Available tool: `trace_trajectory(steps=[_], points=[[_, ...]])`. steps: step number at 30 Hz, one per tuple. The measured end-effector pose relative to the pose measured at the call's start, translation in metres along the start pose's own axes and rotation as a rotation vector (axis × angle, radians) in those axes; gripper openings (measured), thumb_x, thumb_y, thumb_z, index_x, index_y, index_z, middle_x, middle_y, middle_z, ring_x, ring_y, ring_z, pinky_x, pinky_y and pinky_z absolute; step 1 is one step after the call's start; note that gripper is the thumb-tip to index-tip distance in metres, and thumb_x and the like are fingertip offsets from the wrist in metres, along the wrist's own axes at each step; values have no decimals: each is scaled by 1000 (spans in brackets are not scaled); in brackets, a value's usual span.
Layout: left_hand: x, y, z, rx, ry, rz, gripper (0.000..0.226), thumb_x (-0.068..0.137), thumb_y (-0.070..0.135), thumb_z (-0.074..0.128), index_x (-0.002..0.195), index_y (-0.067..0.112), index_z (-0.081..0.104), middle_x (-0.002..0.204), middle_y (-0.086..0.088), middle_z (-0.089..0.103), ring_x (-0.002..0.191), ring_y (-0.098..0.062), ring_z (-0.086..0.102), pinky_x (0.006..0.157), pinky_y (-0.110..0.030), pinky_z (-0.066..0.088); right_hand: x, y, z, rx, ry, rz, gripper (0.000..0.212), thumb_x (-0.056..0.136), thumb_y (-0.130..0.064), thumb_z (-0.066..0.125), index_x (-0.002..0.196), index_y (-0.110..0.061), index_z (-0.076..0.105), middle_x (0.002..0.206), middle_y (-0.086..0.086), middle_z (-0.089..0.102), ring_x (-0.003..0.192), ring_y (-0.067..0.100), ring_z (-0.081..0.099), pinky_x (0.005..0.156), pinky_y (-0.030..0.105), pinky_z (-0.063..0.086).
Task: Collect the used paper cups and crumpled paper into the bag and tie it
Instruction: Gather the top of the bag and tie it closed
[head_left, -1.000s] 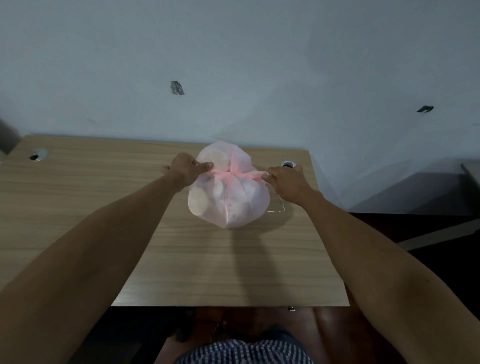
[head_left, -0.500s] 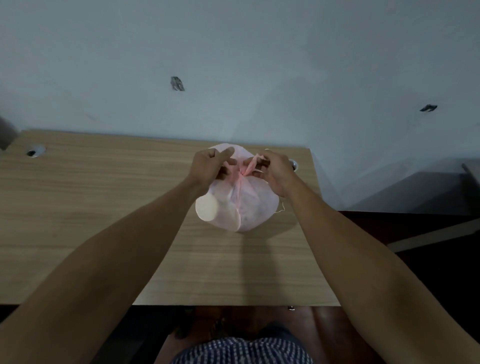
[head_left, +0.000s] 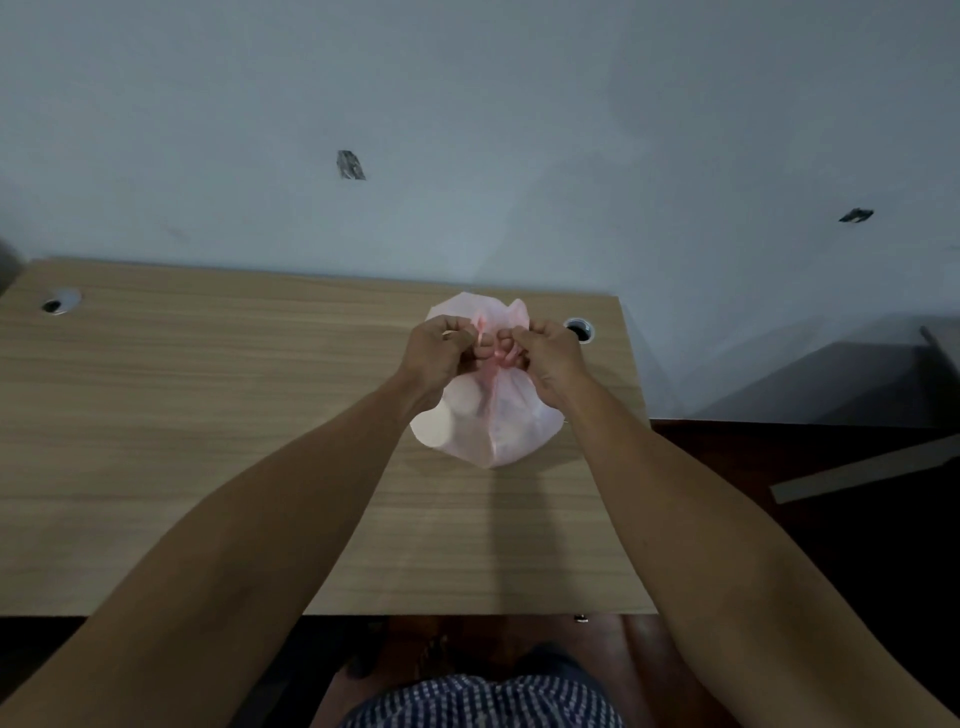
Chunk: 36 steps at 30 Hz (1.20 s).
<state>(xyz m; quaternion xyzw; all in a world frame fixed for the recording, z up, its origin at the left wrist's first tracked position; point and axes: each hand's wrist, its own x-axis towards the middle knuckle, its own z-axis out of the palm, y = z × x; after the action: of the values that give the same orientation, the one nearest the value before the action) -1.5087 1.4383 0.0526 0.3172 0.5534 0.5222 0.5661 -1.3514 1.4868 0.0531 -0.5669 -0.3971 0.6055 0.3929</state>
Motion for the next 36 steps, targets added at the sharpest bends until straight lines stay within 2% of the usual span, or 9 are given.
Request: trace_trajectory(steps=[4,10,13,16,22,24,27,32,36], points=[[-5,0,2,15,-56,-49,7,104,20,59,97,18,59,89,-9,73,60,-16,69,52,-27,55,-3,5,1,98,14,23,8,99,-13,65,93,-7,65,71,14,65,54,21,57,52,28,47],[-3,-5,-2,-81,-226,-102,22,104,14,57,119,4,69,80,-3,67,68,-13,60,72,-30,58,-3,8,3,130,31,48,7,94,-11,71,95,-4,70,76,12,69,61,22,60,50,28,45],[-3,-4,-5,-80,-313,-119,16,104,12,55,110,2,67,76,-5,58,63,-11,54,68,-25,55,-3,10,3,116,21,53,15,90,-13,76,82,-10,63,66,9,64,54,20,53,44,26,39],[-2,0,-9,-58,-382,-141,10,101,15,62,100,8,67,75,-6,55,59,-9,51,60,-21,52,-4,11,2,77,-62,40,13,89,-11,76,87,-12,63,76,14,67,61,24,55,45,26,39],[6,3,-19,-48,-344,-208,15,94,18,74,108,15,72,80,-4,64,60,-8,53,59,-20,50,-4,4,-1,-39,-274,1,18,88,12,63,92,-5,71,81,21,67,62,24,55,54,26,44],[7,4,-20,-21,-293,-199,5,93,16,74,97,14,73,76,-5,64,57,-8,54,57,-21,50,-4,2,-4,-15,-347,19,18,87,15,64,94,1,72,87,24,68,68,27,58,66,33,51],[11,3,-19,-14,-178,-180,14,89,15,78,90,16,64,72,-7,63,54,-12,56,55,-25,50,-4,-1,-8,11,-397,47,21,84,13,69,104,7,72,97,26,70,82,31,61,80,38,55],[11,4,-15,15,-127,-158,23,92,16,76,86,19,54,69,-7,67,56,-14,61,57,-27,52,-9,-2,-8,-82,-332,-46,18,85,-9,80,101,-6,73,87,16,73,68,22,65,60,27,50],[12,3,-14,10,-197,-175,24,96,23,72,99,16,49,81,-11,68,63,-18,64,61,-30,55,-5,0,-6,-184,-233,-141,6,91,-12,75,92,-8,70,76,11,70,55,17,64,52,23,46]])
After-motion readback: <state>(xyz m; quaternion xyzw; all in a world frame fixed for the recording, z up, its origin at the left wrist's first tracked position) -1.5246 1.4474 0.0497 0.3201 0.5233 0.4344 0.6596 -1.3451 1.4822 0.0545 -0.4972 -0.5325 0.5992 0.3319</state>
